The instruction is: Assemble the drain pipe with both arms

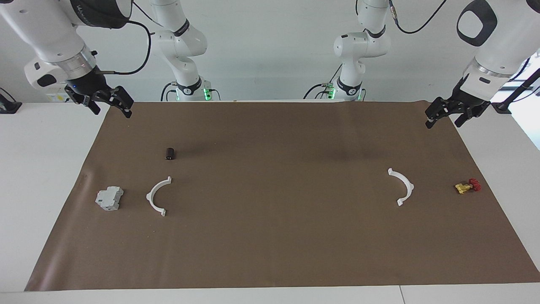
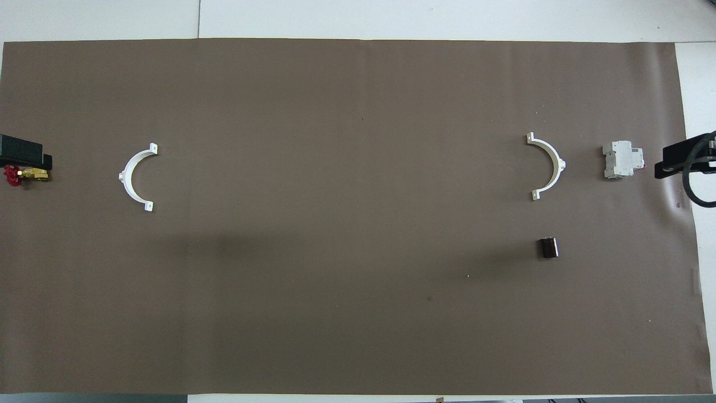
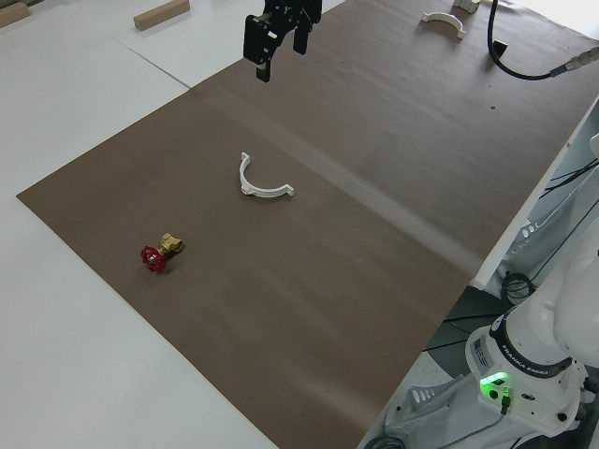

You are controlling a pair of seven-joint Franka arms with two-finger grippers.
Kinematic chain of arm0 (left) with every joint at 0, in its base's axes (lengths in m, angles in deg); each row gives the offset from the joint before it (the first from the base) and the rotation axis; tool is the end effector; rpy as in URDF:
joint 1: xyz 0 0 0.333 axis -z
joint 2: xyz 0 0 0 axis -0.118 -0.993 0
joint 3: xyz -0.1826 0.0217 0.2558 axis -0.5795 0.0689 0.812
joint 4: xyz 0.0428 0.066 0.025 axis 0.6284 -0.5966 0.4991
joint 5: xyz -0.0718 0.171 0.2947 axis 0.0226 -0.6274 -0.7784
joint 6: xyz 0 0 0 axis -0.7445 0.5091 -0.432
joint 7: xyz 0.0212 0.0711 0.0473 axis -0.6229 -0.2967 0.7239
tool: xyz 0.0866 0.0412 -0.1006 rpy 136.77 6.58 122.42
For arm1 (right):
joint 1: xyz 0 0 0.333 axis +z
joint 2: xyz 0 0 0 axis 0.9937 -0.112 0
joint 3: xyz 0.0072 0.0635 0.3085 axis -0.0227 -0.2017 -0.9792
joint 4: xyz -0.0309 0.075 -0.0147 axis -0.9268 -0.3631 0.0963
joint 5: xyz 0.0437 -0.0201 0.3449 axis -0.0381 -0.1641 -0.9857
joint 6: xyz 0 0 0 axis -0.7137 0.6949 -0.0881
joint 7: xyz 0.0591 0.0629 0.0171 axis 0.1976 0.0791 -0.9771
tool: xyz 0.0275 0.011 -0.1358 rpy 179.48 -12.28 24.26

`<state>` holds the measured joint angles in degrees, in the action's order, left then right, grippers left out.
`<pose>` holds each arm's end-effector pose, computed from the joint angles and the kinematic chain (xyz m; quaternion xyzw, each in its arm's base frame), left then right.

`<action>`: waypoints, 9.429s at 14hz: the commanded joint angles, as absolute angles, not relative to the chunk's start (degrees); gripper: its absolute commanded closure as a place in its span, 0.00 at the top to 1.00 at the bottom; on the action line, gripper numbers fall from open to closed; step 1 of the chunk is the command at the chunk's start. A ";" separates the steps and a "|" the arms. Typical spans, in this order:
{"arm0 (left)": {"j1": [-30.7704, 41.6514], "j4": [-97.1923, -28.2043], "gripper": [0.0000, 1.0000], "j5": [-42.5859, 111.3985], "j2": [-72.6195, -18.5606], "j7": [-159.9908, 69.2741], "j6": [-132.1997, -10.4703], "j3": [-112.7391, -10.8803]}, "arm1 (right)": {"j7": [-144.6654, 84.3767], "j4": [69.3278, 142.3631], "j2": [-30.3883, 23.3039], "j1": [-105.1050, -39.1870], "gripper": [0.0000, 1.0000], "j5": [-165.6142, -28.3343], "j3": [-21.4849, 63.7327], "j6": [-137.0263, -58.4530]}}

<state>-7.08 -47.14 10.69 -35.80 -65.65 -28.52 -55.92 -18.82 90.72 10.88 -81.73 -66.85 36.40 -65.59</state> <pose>0.5175 0.0252 0.5720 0.9997 -0.0136 0.0161 0.0120 0.4992 -0.0528 0.5893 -0.9960 0.0823 0.0356 0.0040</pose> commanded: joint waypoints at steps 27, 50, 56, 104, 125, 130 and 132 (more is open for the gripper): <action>-6.78 -49.13 1.00 11.12 -34.04 -65.64 -29.02 -55.71 | -33.20 109.85 -7.43 -81.28 0.84 -69.19 35.88 -112.14; -7.04 -60.72 1.00 10.85 -34.29 -65.99 -43.94 -55.79 | -39.64 115.47 -9.12 -81.55 0.09 -72.36 35.88 -117.25; -7.56 -69.68 1.00 10.85 -38.86 -66.07 -59.14 -55.79 | -33.61 105.75 -8.94 -78.05 0.01 -72.36 35.01 -106.04; -3.79 -65.39 0.00 10.59 -46.52 -66.07 -64.00 -55.71 | 4.31 103.16 -16.06 -47.80 0.14 -71.39 34.39 -112.50; 21.68 -62.06 0.00 3.73 -50.80 -33.07 -63.39 -55.71 | -5.33 90.42 -0.44 -67.99 1.00 -70.60 35.00 -80.54; 28.81 -56.51 0.00 2.85 -57.50 -22.13 -61.36 -55.71 | -16.06 88.94 6.16 -76.27 1.00 -66.67 35.44 -68.85; 30.22 -55.46 0.00 2.85 -59.08 -21.00 -61.62 -55.71 | -16.35 88.75 7.84 -76.80 1.00 -65.24 35.62 -64.97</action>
